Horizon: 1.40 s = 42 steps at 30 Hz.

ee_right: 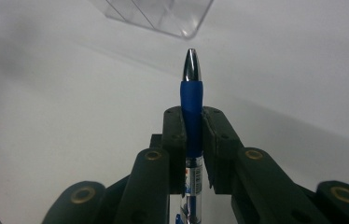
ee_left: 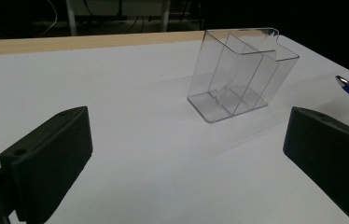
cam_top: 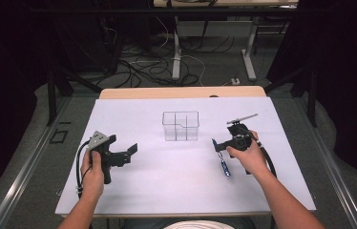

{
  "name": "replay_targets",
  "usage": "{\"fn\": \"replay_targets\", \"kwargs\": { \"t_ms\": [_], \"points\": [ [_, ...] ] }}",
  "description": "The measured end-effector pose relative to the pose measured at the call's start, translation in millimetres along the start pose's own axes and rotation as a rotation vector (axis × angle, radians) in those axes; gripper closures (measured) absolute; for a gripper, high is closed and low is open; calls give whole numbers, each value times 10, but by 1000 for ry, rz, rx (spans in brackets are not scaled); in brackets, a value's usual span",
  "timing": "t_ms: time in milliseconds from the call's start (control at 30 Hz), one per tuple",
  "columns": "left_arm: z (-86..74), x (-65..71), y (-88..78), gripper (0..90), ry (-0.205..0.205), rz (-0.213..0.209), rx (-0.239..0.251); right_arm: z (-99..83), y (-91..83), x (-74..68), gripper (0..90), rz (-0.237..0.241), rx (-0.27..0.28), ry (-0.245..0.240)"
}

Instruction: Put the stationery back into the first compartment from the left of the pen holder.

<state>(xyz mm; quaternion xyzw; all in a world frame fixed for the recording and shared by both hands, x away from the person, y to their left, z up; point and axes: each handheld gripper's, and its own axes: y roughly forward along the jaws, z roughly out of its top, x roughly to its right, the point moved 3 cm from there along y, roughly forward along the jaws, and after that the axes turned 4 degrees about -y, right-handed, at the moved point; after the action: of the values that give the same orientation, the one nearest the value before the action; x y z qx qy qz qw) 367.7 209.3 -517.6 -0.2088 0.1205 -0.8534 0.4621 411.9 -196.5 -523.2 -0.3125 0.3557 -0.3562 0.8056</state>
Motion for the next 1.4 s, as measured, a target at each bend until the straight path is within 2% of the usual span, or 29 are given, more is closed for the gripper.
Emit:
{"fn": "replay_targets", "kwargs": {
  "t_ms": [133, 267, 433, 767, 933, 1067, 1400],
  "points": [
    [-3, 1, 5, 13, -2, -2, -1, 14, -28, -2, 802, 10, 66, 8],
    [-3, 2, 5, 13, 0, -2, -3, 30, -56, -16, 803, 15, 144, -4],
    [-5, 4, 7, 13, -2, -2, -4, 41, -85, -22, 803, -1, 231, -15],
    [-6, 4, 9, 13, 0, -2, -4, 55, -183, 49, 803, 19, 369, 52],
    [-7, 4, 11, 13, -2, -2, -3, 60, -237, 74, 803, 25, 411, 88],
    [-8, 3, 12, 13, -2, -3, -4, 70, -265, 90, 803, 10, 447, 94],
    [-7, 6, 14, 13, -1, -5, -3, 79, -296, 109, 803, 3, 470, 94]
  ]
}}
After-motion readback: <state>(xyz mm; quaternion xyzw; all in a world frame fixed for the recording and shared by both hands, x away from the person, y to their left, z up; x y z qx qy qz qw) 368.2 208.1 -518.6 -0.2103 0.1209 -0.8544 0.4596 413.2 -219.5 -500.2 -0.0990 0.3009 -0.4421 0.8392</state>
